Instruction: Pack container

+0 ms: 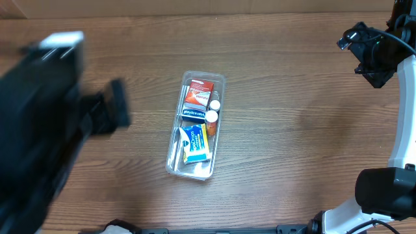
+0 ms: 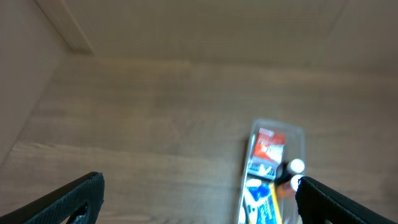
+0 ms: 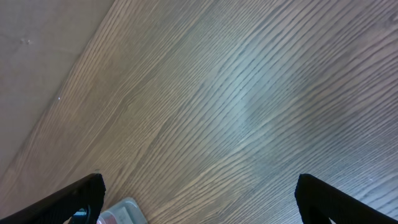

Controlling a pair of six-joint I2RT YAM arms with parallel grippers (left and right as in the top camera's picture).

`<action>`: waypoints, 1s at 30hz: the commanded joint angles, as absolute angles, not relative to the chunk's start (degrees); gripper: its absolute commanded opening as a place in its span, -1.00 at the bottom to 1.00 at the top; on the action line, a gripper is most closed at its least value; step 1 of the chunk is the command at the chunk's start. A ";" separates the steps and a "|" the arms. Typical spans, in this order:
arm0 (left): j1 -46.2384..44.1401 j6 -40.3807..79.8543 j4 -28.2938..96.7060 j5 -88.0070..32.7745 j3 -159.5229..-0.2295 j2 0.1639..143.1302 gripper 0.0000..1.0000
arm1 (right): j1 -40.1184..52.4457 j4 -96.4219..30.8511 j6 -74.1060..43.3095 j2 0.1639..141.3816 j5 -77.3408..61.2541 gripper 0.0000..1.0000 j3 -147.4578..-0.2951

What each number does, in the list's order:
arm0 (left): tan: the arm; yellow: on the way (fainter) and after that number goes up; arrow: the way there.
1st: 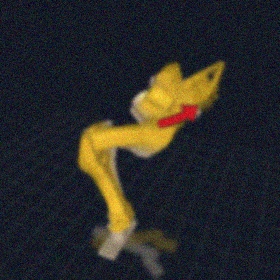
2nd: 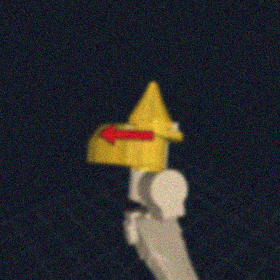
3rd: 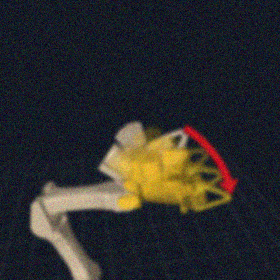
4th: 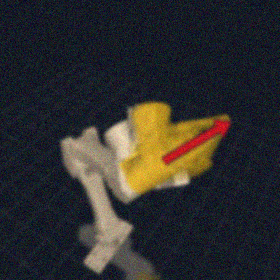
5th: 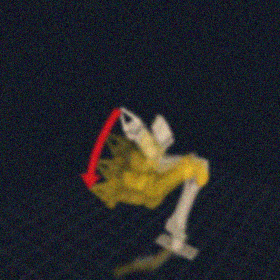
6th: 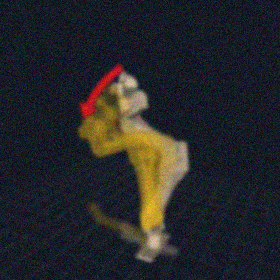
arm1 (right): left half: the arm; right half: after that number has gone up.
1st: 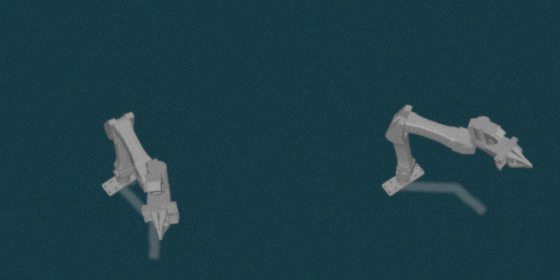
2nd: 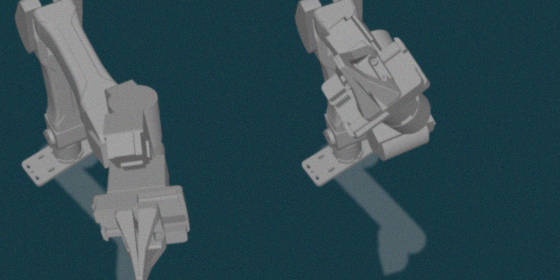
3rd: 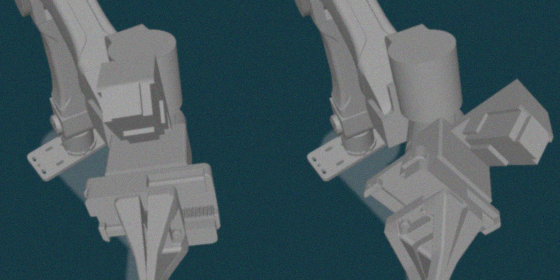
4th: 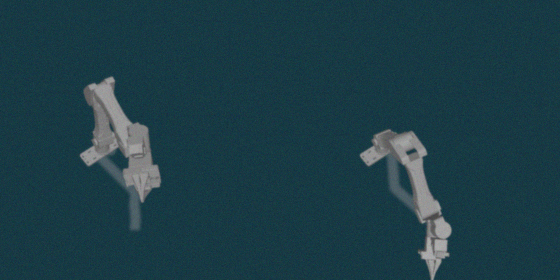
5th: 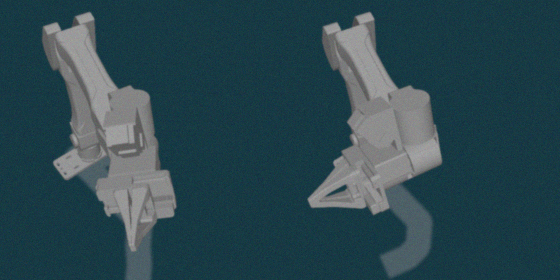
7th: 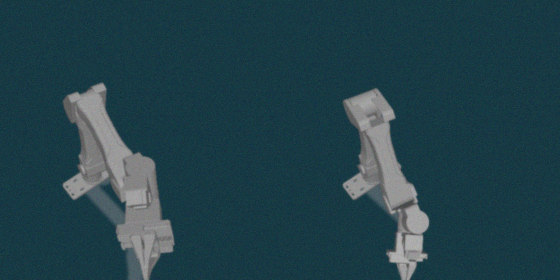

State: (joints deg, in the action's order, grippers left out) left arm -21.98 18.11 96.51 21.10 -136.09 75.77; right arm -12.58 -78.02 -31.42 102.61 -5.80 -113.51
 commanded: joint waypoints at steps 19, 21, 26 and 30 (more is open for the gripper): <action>-8.86 1.69 79.59 12.43 -99.70 46.39 1.00 | -12.60 -77.71 -31.05 102.04 -6.11 1.00 -114.39; -4.38 -4.16 71.29 5.37 -89.54 45.04 1.00 | -12.60 -77.71 -31.05 102.04 -6.11 1.00 -114.39; -0.67 -6.02 47.51 -4.54 -62.94 39.05 1.00 | -12.60 -77.71 -31.05 102.04 -6.11 1.00 -114.39; -0.67 -5.96 31.05 -8.82 -44.60 33.50 1.00 | -12.60 -77.71 -31.05 102.02 -6.11 1.00 -114.39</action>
